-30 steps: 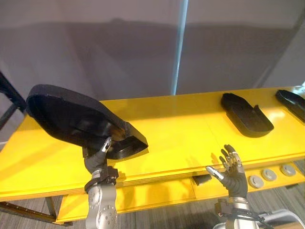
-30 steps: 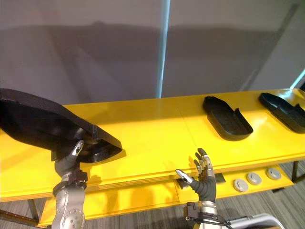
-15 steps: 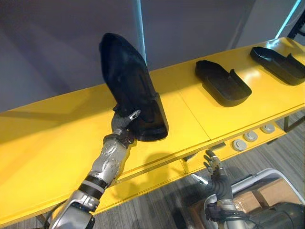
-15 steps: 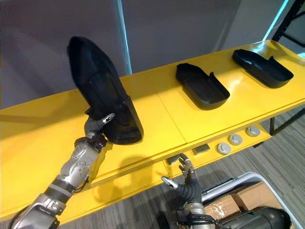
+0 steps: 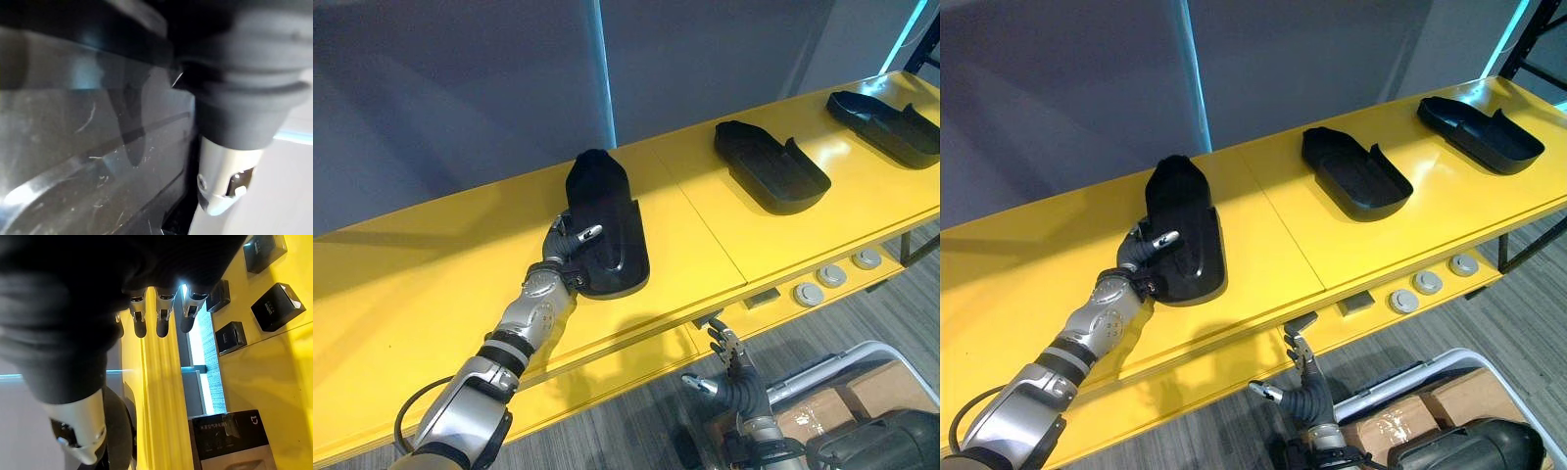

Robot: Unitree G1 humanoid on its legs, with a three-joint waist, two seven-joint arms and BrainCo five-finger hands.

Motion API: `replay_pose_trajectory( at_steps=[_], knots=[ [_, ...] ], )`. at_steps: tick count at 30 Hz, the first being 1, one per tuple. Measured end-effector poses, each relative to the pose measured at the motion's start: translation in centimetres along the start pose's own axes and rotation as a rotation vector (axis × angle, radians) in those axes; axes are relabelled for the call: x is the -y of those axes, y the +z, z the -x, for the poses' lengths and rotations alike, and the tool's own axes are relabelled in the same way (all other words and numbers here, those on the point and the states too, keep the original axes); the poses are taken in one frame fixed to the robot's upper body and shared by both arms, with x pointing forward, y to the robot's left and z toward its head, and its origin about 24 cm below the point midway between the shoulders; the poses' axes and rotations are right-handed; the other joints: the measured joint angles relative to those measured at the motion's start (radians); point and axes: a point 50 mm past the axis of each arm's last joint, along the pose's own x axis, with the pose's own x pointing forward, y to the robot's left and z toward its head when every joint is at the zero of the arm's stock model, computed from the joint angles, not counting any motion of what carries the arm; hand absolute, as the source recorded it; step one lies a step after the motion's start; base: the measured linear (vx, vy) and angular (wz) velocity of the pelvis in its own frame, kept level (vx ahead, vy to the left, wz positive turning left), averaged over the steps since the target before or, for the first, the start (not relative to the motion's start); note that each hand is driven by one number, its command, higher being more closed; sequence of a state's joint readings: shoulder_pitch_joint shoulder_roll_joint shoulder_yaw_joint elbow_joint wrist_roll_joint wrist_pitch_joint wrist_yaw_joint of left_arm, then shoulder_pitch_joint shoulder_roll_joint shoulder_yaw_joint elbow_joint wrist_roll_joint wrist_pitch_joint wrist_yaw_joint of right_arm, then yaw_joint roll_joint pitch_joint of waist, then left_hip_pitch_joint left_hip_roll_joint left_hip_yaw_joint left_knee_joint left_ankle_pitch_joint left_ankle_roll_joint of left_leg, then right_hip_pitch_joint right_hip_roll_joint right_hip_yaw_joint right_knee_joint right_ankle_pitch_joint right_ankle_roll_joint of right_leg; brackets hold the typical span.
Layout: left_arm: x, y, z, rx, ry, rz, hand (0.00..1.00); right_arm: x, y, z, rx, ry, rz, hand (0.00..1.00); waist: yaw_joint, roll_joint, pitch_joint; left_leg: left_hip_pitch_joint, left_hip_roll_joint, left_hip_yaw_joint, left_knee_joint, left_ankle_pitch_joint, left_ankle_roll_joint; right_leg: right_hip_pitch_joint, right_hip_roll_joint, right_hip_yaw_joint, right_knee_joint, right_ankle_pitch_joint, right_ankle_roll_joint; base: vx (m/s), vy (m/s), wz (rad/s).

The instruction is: Walk over and take plastic housings, then place them on the shelf

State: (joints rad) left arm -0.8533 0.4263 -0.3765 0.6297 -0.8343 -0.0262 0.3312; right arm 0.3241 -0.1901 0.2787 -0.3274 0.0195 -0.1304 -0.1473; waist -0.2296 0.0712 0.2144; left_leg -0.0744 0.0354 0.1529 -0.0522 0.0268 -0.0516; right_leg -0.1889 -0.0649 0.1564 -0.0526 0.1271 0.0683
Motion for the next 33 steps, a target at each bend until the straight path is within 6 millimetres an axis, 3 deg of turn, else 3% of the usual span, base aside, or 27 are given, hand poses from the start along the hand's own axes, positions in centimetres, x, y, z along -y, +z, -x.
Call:
replay_pose_trajectory(
  at_steps=[4, 8, 17, 21, 26, 27, 29, 33],
  knots=[
    [0.2, 0.1, 0.0, 0.005, 0.011, -0.004, 0.00, 0.0, 0.0, 0.0, 0.003, 0.003, 0.025, 0.00, -0.001, 0.000, 0.000, 0.003, -0.001, -0.002, -0.007, 0.004, 0.000, 0.000, -0.001, -0.001, 0.000, 0.000, 0.000, 0.03, 0.038, 0.02],
    [1.1, 0.1, 0.0, 0.008, 0.077, 0.113, 0.00, -0.3, -0.6, -0.1, -0.017, 0.001, 0.056, 0.00, 0.000, -0.002, 0.001, 0.009, -0.002, -0.001, -0.015, 0.008, 0.000, 0.003, -0.001, -0.001, -0.002, 0.000, 0.000, 0.02, 0.027, 0.00],
    [5.8, 0.6, 2.2, 0.043, 0.055, 0.447, 0.00, -0.3, -0.5, -0.3, -0.002, -0.034, 0.103, 0.00, 0.003, -0.003, 0.002, 0.028, -0.001, -0.001, -0.024, 0.007, 0.000, 0.022, 0.000, -0.003, -0.009, 0.000, 0.000, 0.02, 0.021, 0.00],
    [6.4, 0.0, 3.1, 0.029, 0.086, 0.529, 0.00, -0.2, -0.4, -0.4, 0.003, -0.043, 0.103, 0.00, 0.004, -0.003, 0.002, 0.045, 0.000, -0.012, -0.024, 0.007, 0.000, 0.044, 0.000, -0.010, -0.011, 0.000, 0.000, 0.01, 0.020, 0.05],
    [6.7, 1.4, 4.2, 0.105, 0.110, 0.643, 0.00, -0.4, 0.0, -0.8, 0.028, -0.047, 0.096, 0.00, 0.016, -0.002, 0.001, 0.063, 0.000, -0.013, -0.034, 0.013, 0.002, 0.060, 0.004, -0.017, -0.009, 0.000, 0.001, 0.00, 0.007, 0.02],
    [6.6, 1.8, 4.6, 0.137, 0.117, 0.654, 0.00, -0.4, 0.1, -1.0, 0.035, -0.046, 0.102, 1.00, 0.019, -0.003, 0.000, 0.065, 0.000, -0.013, -0.034, 0.014, 0.002, 0.062, 0.004, -0.017, -0.009, 0.000, 0.001, 0.00, 0.000, 0.00],
    [6.1, 2.1, 5.3, 0.171, 0.152, 0.659, 0.00, -0.4, 0.3, -1.1, 0.051, -0.043, 0.141, 1.00, 0.025, -0.003, -0.006, 0.071, 0.001, -0.013, -0.034, 0.014, 0.002, 0.069, 0.006, -0.018, -0.009, 0.000, 0.001, 0.00, 0.000, 0.00],
    [2.5, 3.1, 7.6, 0.356, 0.372, 0.496, 0.00, 0.3, 1.9, -2.6, 0.142, -0.064, 0.169, 1.00, 0.028, -0.003, -0.035, 0.073, 0.003, -0.012, -0.034, 0.014, 0.001, 0.070, 0.008, -0.017, -0.009, 0.000, 0.001, 0.00, 0.000, 0.00]
  ],
)
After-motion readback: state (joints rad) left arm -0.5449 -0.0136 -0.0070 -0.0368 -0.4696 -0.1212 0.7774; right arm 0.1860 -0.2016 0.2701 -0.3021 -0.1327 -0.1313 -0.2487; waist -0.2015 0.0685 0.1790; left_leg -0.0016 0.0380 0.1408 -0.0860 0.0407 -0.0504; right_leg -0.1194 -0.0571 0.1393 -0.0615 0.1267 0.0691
